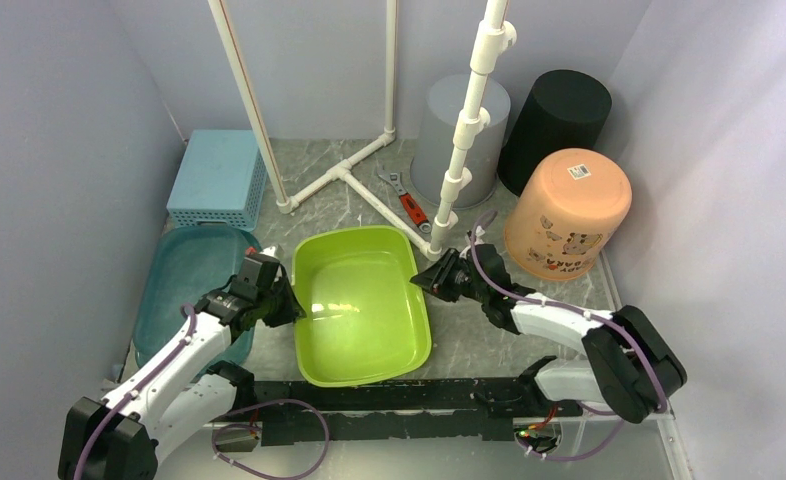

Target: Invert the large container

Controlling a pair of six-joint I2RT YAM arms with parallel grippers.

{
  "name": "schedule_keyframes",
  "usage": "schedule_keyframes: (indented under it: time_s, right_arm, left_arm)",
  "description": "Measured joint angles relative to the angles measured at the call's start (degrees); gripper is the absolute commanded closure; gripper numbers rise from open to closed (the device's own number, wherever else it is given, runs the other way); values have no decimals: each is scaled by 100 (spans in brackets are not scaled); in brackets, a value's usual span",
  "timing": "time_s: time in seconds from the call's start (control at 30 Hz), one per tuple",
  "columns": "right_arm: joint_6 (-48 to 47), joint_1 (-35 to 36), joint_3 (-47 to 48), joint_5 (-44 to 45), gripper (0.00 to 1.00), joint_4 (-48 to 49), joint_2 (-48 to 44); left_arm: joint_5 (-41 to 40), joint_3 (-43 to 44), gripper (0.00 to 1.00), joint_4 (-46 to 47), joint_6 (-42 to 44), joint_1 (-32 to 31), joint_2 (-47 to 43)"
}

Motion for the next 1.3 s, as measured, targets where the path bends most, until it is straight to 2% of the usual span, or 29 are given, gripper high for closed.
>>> schedule_keyframes:
  time_s: [0.07, 0.23, 0.37, 0.5, 0.57, 0.67, 0.77, 0.9, 1.03, 1.13, 1.23, 1.3]
  right_arm:
    - [-2, -22, -55, 4, 77, 184, 153]
    - [-66, -37, -94, -37, 95, 514, 334]
    - [-210, -39, -92, -81, 100, 588, 363]
    - [-472, 15, -17, -48, 99, 457, 313]
    - [-627, 96, 83, 15, 87, 326, 247]
    - [-861, 260, 304, 208, 82, 48, 153]
    - [-960, 361, 433, 376, 87, -35, 142]
    - [-966, 380, 433, 468, 100, -66, 142]
    - [-973, 393, 433, 490, 100, -87, 107]
    - [-1027, 448, 448, 525, 100, -188, -2]
    - [-1174, 566, 605, 673, 100, -557, -144]
    - [-1314, 719, 824, 855, 100, -940, -249]
  left_arm:
    - [37, -2, 97, 24, -2, 2, -7]
    - [50, -87, 97, 105, -31, 26, -109]
    - [59, -107, 97, 122, -52, 37, -114]
    - [66, -107, 98, 127, -70, 37, -111]
    - [63, -107, 97, 127, -72, 39, -111]
    - [57, -111, 97, 111, -111, 59, -98]
    - [33, -133, 97, 111, -184, 74, -96]
    - [22, -140, 97, 111, -223, 76, -114]
    - [7, -151, 97, 111, -221, 76, -179]
    - [-39, -151, 87, 90, -221, 74, -177]
    - [-92, -125, 68, 48, -192, 76, -125]
    - [-103, -76, 51, -15, -177, 72, -46]
